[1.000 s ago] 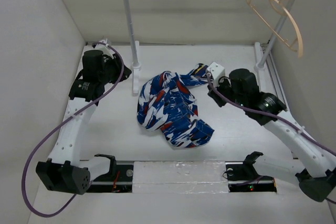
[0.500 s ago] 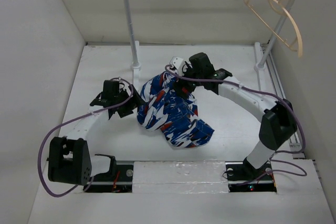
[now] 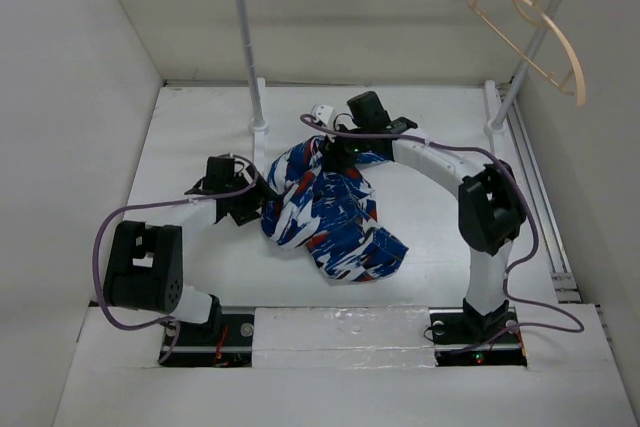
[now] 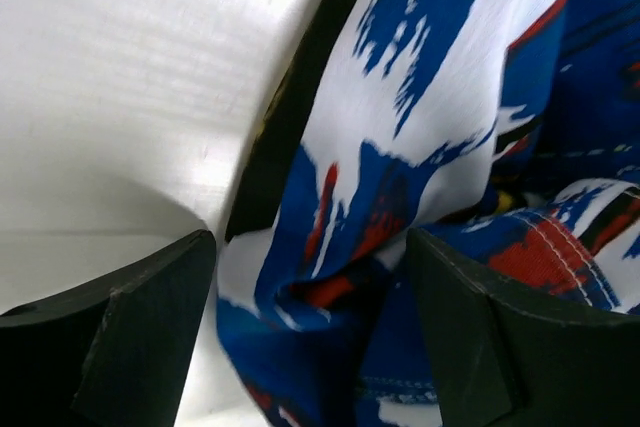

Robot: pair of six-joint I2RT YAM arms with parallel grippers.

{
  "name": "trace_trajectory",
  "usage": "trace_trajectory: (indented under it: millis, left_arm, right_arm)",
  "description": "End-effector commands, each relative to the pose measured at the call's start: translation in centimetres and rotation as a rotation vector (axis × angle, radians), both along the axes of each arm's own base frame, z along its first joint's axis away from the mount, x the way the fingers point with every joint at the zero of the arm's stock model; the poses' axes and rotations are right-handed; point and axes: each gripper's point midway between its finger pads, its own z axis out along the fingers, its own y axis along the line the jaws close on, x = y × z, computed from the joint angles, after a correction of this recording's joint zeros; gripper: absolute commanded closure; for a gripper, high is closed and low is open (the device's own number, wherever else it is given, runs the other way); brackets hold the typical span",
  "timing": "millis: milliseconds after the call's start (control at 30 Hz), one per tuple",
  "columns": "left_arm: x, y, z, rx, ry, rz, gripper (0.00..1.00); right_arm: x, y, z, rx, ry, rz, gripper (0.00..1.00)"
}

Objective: Place the trousers on the hanger
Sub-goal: Flatten out the trousers at the center of the board.

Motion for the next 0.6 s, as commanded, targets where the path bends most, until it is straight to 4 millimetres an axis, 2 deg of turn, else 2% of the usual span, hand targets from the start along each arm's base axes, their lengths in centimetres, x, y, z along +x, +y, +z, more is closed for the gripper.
trace_trajectory:
  millis: [0,67,100,133,167,200,233,267,300,333,367,400,433,467,500,533,567]
  left_arm:
    - [1.3,0.4,-1.1,0.016,-0.013,0.034,0.27]
    - [1.7,-0.1,-1.7,-0.008,0.006,0.030,0.29]
    - [2.1,-0.3,-1.7,-0.017,0.000,0.027,0.35]
    - [2.1,-0.5,-2.1,-0.028,0.011,0.024,0.38]
    - [2.4,-0.7,-2.0,-0.038,0.003,0.018,0.43]
    - [2.6,-0.9,-2.0,-0.051,0.000,0.010,0.49]
    - [2.7,-1.1,-1.9,-0.059,-0.005,0.005,0.61]
    - [2.9,-1.3,-1.7,-0.066,-0.013,-0.005,0.92]
    - [2.9,-1.3,-1.6,-0.067,-0.015,-0.005,1.00]
    - [3.1,-1.0,-0.8,-0.054,-0.033,0.007,1.00]
    - [3.7,-0.1,0.1,-0.046,-0.055,0.042,1.00]
    - [3.8,0.7,1.0,-0.027,-0.068,0.074,1.00]
    - [4.4,2.4,4.1,-0.022,-0.141,0.121,1.00]
    - [4.9,2.5,6.4,-0.028,-0.212,0.124,1.00]
    - [4.9,5.2,8.0,-0.002,-0.232,0.194,1.00]
    - [4.8,6.8,12.0,0.004,-0.339,0.231,1.00]
    - [4.7,8.3,14.9,0.020,-0.386,0.266,1.00]
  right_arm:
    - [0.1,1.1,2.4,0.086,-0.013,0.078,0.52]
    - [-0.7,0.8,2.1,0.089,0.017,0.075,0.72]
    - [-0.5,0.9,2.7,0.112,-0.006,0.063,0.92]
    - [-1.3,1.2,4.6,0.136,-0.035,0.051,0.99]
    - [-1.7,1.2,5.3,0.138,-0.052,0.046,1.00]
    - [-2.8,1.4,7.3,0.138,-0.098,0.039,1.00]
    - [-3.4,1.4,8.3,0.138,-0.118,0.037,1.00]
    - [-4.4,1.2,9.2,0.128,-0.124,0.031,1.00]
    - [-5.0,1.2,10.5,0.127,-0.149,0.027,1.00]
    - [-5.5,0.9,11.8,0.118,-0.178,0.004,1.00]
    - [-7.5,0.9,14.2,0.133,-0.205,0.019,1.00]
    - [-8.5,0.8,15.1,0.132,-0.212,0.016,1.00]
    - [-10.8,0.7,17.6,0.149,-0.235,0.032,1.00]
    - [-12.0,0.7,18.9,0.160,-0.244,0.039,1.00]
    - [-13.3,0.8,19.9,0.167,-0.242,0.046,1.00]
    - [-14.5,0.8,22.9,0.207,-0.271,0.041,1.00]
    - [-16.4,0.6,24.4,0.213,-0.269,0.064,1.00]
